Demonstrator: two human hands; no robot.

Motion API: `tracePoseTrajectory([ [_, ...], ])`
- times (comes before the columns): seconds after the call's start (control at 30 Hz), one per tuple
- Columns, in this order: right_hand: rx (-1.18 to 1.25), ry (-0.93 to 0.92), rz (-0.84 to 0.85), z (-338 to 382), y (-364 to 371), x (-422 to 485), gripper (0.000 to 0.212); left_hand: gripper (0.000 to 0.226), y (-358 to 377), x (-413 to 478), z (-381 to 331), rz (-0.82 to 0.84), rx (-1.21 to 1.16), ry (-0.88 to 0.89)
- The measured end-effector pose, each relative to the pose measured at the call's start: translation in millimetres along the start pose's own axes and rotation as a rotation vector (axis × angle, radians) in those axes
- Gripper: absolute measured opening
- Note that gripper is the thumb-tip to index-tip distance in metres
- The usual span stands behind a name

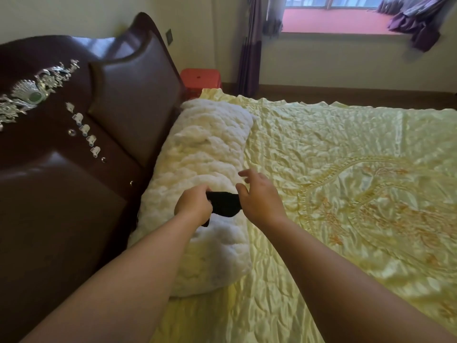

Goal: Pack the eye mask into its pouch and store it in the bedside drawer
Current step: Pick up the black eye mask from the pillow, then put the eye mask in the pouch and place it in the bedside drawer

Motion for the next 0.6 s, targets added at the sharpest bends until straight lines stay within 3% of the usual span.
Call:
tracePoseTrajectory([
  [0.37,0.136,0.197,-0.044,33,-78,-39,0.039,0.022,-88,-69,-63,-0.022,-0.676,-0.039],
  [0.6,0.222,0.233,-0.06,71,-146,-67,0.058,0.025,-145,-135,-101,0.069,-0.72,0.086],
])
Point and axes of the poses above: each hand's wrist, its own x-axis towards the middle knuckle, its own y-axis out of the palm, z = x × y, the point moved 6 cm from there along x, towards the middle knuckle, and after that the axes turned 1 degree about x, right-handed, at the moved point
